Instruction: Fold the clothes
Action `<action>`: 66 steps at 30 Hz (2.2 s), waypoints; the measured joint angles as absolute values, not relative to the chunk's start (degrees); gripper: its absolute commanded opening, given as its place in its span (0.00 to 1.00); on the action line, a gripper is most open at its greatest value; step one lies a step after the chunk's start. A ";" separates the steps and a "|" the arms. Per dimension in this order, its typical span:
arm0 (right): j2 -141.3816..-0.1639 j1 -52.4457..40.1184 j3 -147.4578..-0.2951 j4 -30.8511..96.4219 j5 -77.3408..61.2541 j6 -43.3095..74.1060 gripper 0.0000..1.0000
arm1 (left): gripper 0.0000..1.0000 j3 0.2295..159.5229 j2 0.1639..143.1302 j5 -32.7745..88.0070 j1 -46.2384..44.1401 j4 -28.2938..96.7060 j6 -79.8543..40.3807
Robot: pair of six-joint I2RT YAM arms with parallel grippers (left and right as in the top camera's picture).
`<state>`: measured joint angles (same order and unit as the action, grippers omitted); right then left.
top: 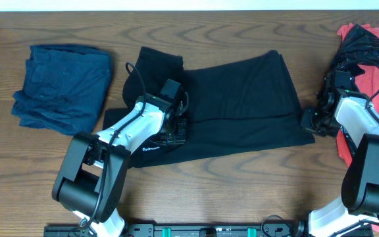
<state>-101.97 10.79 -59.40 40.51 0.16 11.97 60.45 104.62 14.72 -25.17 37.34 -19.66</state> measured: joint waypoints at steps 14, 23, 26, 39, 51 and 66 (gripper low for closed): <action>-101.95 10.79 -58.67 34.20 -8.67 6.92 0.29 | 0.59 60.40 104.47 16.27 -25.23 36.51 -19.84; -101.95 10.79 -56.88 27.57 -8.62 6.72 0.12 | 0.59 60.40 104.44 16.36 -25.23 36.42 -19.92; -101.95 10.79 -56.86 27.14 -8.67 6.85 0.01 | 0.59 60.40 104.44 16.36 -25.23 36.42 -19.92; -101.95 10.79 -56.82 26.30 -9.23 6.92 0.06 | 0.59 60.40 104.44 16.36 -25.23 36.42 -19.92; -101.86 10.76 -54.33 27.42 -9.02 6.07 0.02 | 0.59 60.40 104.44 16.36 -25.23 36.47 -19.92; -100.49 10.85 -54.57 41.36 10.04 18.28 0.01 | 0.59 60.29 104.81 19.29 -25.23 45.30 -19.90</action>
<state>-100.49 10.85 -54.57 41.36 10.04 18.28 60.29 104.81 19.29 -25.23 45.30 -19.90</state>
